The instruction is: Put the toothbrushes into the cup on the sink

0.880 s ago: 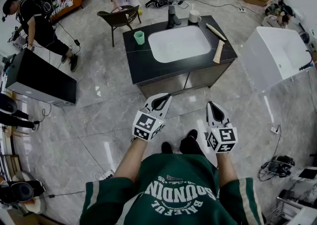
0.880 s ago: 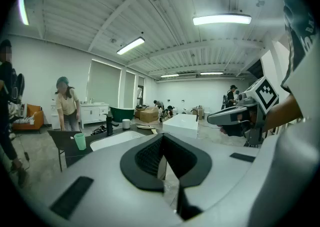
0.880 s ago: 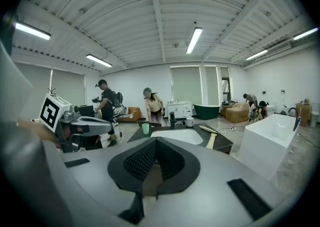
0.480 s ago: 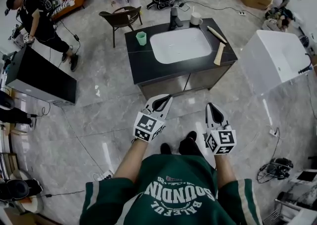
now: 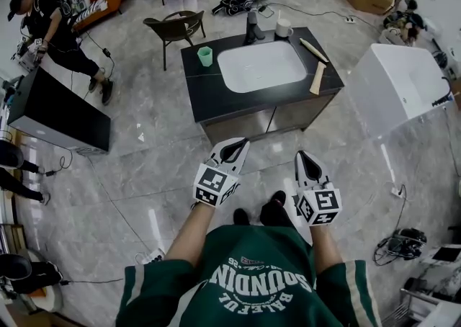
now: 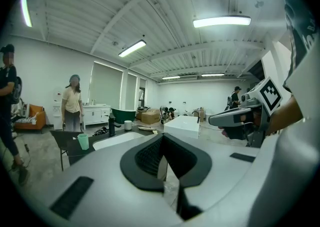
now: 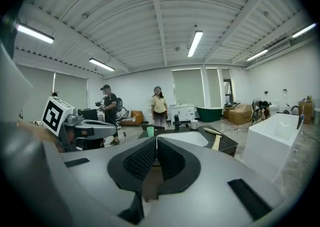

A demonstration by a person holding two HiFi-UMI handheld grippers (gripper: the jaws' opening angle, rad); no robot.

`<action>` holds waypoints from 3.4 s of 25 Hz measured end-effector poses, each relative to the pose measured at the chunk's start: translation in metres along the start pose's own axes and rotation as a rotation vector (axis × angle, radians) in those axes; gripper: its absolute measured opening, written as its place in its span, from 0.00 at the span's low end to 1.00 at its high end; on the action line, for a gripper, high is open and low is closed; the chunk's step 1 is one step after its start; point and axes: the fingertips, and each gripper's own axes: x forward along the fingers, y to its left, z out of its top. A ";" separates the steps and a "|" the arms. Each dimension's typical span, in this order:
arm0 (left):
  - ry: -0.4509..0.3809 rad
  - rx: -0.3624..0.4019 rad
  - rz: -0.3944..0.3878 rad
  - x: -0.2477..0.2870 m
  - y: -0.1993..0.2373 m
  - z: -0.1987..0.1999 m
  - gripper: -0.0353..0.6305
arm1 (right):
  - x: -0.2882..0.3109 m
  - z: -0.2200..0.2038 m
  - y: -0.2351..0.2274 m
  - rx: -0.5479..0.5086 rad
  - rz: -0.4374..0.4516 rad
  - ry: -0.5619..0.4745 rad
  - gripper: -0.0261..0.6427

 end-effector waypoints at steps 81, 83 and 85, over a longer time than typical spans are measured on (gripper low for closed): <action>0.144 -0.098 -0.022 0.413 0.279 0.009 0.07 | 0.444 0.051 -0.233 0.117 0.136 0.218 0.10; 0.152 -0.098 -0.031 0.420 0.281 0.008 0.07 | 0.450 0.047 -0.234 0.125 0.145 0.224 0.10; 0.163 -0.097 -0.038 0.428 0.283 0.003 0.07 | 0.457 0.042 -0.235 0.138 0.170 0.232 0.10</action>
